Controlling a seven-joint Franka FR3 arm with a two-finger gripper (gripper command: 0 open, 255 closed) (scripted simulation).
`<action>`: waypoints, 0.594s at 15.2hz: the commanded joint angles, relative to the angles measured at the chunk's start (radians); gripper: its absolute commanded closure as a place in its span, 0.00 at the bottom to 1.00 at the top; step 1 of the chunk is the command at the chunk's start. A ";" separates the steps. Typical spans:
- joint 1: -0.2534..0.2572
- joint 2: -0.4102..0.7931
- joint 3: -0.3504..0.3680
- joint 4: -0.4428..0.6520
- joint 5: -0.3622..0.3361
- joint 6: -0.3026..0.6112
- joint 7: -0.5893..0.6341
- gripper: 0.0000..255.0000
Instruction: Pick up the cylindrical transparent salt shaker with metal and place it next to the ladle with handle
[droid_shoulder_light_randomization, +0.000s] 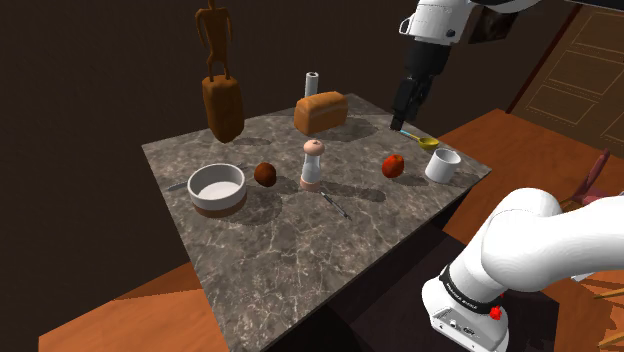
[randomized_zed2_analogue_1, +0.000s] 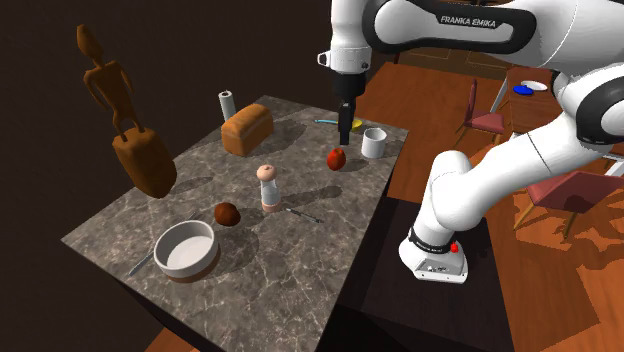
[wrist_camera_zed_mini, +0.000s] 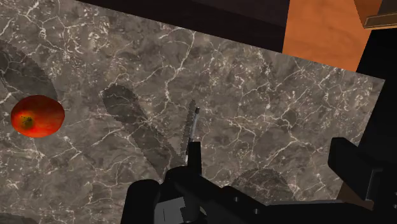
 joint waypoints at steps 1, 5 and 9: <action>0.000 0.000 0.000 0.000 0.000 0.000 0.000 0.00; -0.003 0.095 0.000 -0.024 0.006 0.142 -0.002 0.00; -0.004 0.205 -0.001 -0.024 0.013 0.276 -0.004 0.00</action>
